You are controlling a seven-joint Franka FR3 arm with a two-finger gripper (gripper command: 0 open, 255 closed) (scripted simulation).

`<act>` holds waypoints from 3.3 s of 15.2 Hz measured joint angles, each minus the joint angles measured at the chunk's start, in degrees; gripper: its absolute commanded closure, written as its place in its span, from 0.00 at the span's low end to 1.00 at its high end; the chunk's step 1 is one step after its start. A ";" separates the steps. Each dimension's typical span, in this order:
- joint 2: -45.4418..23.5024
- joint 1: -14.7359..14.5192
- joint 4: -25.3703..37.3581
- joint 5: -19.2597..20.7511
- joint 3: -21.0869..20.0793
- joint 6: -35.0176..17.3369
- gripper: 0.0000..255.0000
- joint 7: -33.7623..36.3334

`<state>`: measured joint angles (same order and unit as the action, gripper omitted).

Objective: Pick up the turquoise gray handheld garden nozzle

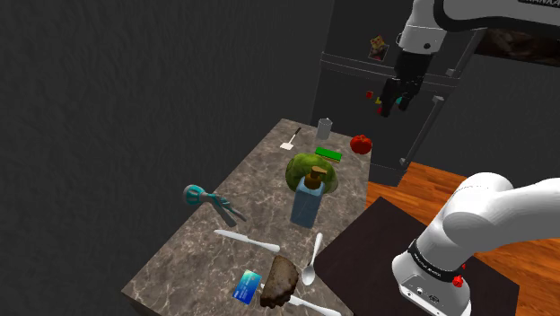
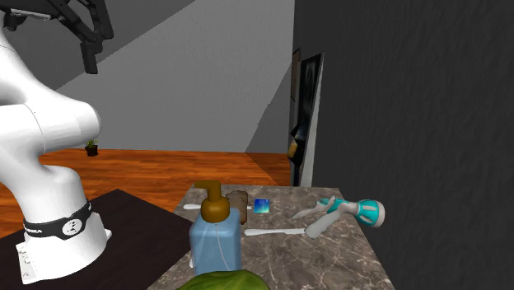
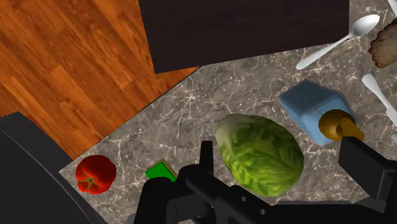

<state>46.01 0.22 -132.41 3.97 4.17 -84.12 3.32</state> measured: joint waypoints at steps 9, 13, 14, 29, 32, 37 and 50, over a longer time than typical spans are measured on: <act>-10.00 -3.34 0.61 -3.22 -4.18 -7.90 0.00 2.54; -16.63 -5.08 1.72 -4.62 -6.53 -12.63 0.00 3.83; -18.80 -5.45 2.62 -4.85 -7.05 -13.77 0.00 4.06; -47.27 -11.26 17.21 -4.88 -14.89 -24.90 0.00 9.21; -53.42 -12.46 22.27 -3.90 -15.90 -25.37 0.00 10.06; -63.76 -15.21 31.15 -1.95 -17.34 -25.71 0.00 11.85; -89.38 -23.47 59.18 2.56 -18.40 -20.97 0.00 13.60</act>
<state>-43.37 -23.25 -73.23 6.53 -14.23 -105.09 16.92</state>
